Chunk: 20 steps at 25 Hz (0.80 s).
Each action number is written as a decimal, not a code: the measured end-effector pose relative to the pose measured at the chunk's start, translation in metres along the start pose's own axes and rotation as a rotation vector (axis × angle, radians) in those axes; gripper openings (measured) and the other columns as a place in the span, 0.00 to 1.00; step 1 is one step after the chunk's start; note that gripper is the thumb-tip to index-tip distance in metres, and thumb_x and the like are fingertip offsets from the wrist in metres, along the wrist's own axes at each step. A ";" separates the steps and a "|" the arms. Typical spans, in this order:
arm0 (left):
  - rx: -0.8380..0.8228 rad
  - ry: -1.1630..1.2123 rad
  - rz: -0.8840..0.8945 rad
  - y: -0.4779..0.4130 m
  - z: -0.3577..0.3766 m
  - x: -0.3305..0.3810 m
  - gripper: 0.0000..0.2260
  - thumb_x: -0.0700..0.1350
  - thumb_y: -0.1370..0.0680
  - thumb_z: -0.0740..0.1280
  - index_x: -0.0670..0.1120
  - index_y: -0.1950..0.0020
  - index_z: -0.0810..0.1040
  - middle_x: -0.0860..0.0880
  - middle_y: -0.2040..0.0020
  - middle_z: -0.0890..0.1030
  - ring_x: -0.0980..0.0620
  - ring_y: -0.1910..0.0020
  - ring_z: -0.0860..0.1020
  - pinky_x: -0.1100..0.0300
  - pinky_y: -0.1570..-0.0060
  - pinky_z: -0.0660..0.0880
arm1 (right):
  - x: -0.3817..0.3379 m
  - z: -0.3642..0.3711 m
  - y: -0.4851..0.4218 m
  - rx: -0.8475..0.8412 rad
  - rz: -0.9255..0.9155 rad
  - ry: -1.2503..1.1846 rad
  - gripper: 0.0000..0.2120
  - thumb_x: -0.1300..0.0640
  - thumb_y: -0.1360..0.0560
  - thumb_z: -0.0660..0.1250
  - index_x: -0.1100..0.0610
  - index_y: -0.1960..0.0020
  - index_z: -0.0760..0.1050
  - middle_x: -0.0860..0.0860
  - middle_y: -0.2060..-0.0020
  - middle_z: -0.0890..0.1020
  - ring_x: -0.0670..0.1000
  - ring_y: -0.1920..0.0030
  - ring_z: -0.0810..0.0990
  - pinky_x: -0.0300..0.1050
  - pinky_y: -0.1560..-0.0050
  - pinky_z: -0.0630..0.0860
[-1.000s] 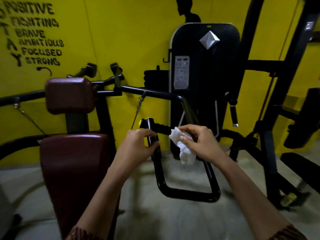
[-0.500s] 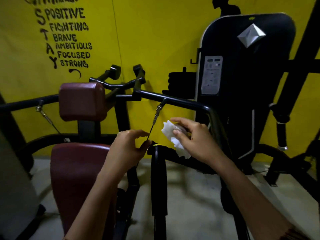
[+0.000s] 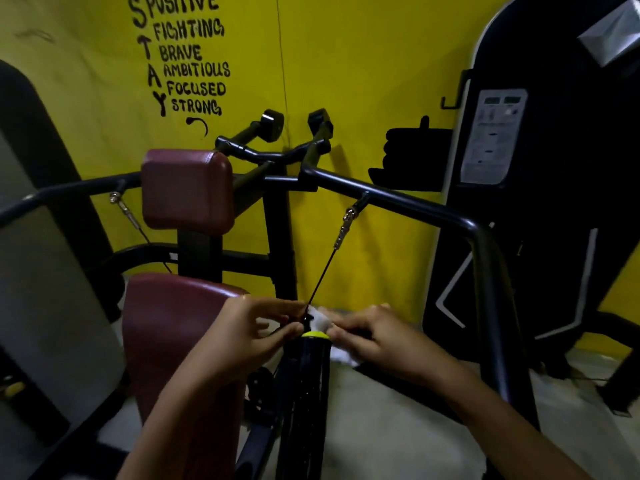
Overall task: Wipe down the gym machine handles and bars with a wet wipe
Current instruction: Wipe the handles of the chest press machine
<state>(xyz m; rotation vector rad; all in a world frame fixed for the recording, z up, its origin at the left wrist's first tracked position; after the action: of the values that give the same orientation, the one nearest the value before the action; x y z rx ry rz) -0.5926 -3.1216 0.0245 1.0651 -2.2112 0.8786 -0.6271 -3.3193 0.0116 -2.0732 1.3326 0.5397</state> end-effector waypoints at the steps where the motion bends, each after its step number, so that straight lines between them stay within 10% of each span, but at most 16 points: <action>1: -0.003 0.032 -0.022 -0.001 0.002 0.000 0.17 0.55 0.32 0.70 0.52 0.45 0.80 0.57 0.51 0.83 0.63 0.52 0.80 0.56 0.48 0.79 | 0.008 -0.005 0.011 -0.003 0.000 0.012 0.15 0.51 0.23 0.63 0.47 0.36 0.73 0.36 0.74 0.78 0.35 0.69 0.76 0.30 0.66 0.70; 6: -0.047 0.100 -0.035 -0.002 0.002 -0.001 0.15 0.55 0.31 0.74 0.56 0.46 0.79 0.57 0.48 0.83 0.60 0.49 0.80 0.56 0.46 0.78 | 0.007 -0.003 0.009 0.044 -0.088 0.056 0.16 0.54 0.23 0.65 0.53 0.36 0.74 0.49 0.71 0.77 0.38 0.74 0.69 0.28 0.69 0.62; 10: -0.062 0.078 0.000 -0.005 0.002 0.005 0.17 0.54 0.35 0.67 0.63 0.46 0.79 0.61 0.48 0.82 0.61 0.46 0.79 0.57 0.43 0.76 | -0.007 0.009 -0.005 0.046 -0.155 0.074 0.18 0.54 0.21 0.61 0.54 0.32 0.70 0.57 0.51 0.83 0.49 0.55 0.79 0.40 0.55 0.72; 20: -0.189 0.019 0.107 -0.012 -0.005 0.013 0.19 0.57 0.35 0.65 0.67 0.44 0.73 0.66 0.45 0.78 0.62 0.43 0.77 0.61 0.41 0.74 | -0.002 -0.007 0.011 -0.041 -0.076 0.140 0.12 0.53 0.21 0.61 0.55 0.41 0.76 0.55 0.63 0.76 0.48 0.60 0.73 0.46 0.61 0.68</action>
<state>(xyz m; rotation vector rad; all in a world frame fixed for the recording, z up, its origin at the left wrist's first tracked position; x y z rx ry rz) -0.5887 -3.1297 0.0405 0.8536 -2.3001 0.7036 -0.6378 -3.3257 0.0151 -2.2203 1.3239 0.3981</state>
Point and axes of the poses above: each hand's wrist, its own y-axis away from the middle knuckle, its own z-axis out of the palm, x = y × z, the point moved 1 cm from there along -y, towards the middle knuckle
